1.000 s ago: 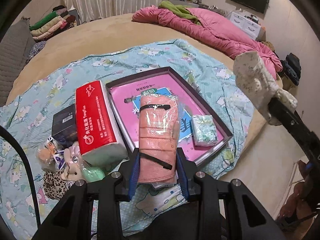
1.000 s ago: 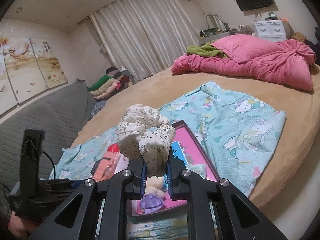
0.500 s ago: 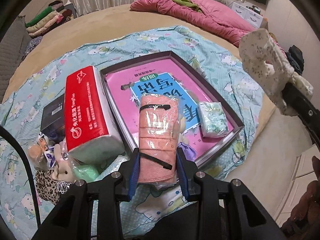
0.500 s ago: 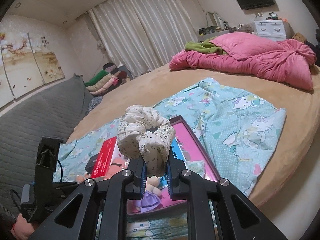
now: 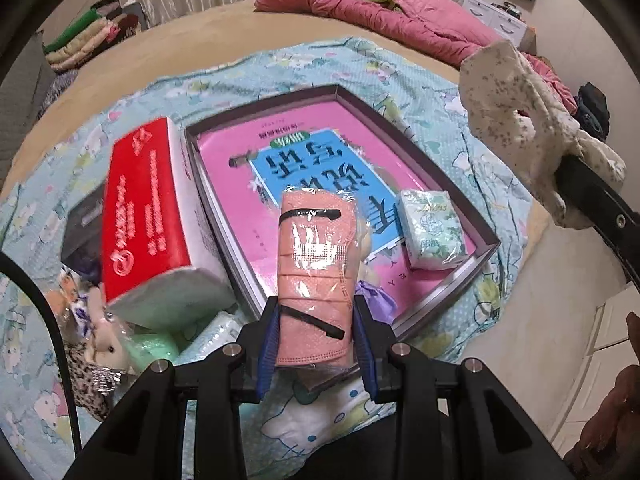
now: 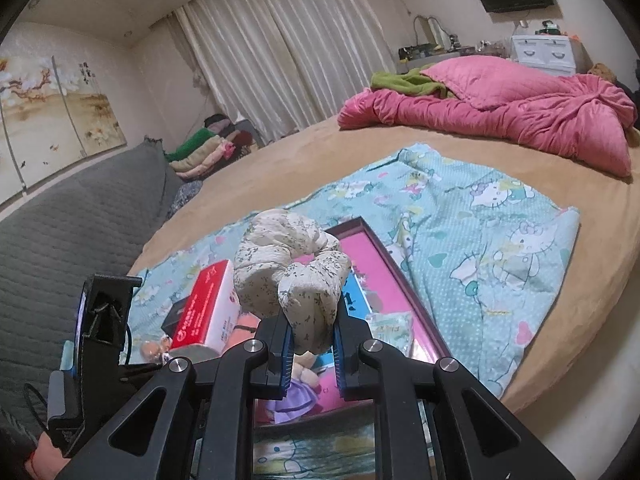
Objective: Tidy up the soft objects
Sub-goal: 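Move both held items over the pink book tray, then lower the white fabric onto the tray and open the right tool while the left tool lowers the pink item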
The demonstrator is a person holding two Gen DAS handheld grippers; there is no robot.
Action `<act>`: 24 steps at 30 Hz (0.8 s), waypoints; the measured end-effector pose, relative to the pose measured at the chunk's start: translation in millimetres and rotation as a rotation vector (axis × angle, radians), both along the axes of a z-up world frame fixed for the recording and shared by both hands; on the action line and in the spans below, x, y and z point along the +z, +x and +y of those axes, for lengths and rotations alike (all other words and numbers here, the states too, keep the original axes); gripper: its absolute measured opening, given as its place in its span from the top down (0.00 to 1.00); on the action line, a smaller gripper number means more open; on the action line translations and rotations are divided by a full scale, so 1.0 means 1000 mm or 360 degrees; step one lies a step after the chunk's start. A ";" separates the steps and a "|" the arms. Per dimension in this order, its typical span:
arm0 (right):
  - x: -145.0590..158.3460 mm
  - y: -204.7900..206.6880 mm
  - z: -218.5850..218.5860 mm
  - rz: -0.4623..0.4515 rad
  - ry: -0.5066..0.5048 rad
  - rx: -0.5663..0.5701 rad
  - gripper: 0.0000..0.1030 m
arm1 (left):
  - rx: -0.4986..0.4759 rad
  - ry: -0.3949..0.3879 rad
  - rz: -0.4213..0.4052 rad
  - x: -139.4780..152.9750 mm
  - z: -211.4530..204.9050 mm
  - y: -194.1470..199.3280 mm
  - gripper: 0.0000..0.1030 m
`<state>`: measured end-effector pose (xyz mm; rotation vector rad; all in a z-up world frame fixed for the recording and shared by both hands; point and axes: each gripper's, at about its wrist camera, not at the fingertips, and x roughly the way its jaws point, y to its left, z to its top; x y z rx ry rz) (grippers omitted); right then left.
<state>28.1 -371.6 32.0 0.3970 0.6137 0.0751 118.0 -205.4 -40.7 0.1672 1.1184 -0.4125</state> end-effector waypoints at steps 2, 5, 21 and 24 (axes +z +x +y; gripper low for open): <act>-0.005 0.002 -0.001 0.0018 0.0000 0.0000 0.84 | 0.0009 0.0014 0.0011 -0.006 0.000 0.001 0.66; -0.012 0.005 -0.002 0.0045 -0.0006 -0.0003 0.84 | 0.0004 0.0021 0.0016 -0.011 -0.001 0.002 0.66; -0.041 0.024 0.007 0.0172 -0.0051 0.0046 0.84 | -0.0029 -0.0031 0.0064 -0.026 -0.006 0.008 0.66; -0.046 0.027 0.008 0.0198 -0.0026 0.0071 0.84 | -0.0044 -0.0056 0.0072 -0.027 -0.008 0.009 0.66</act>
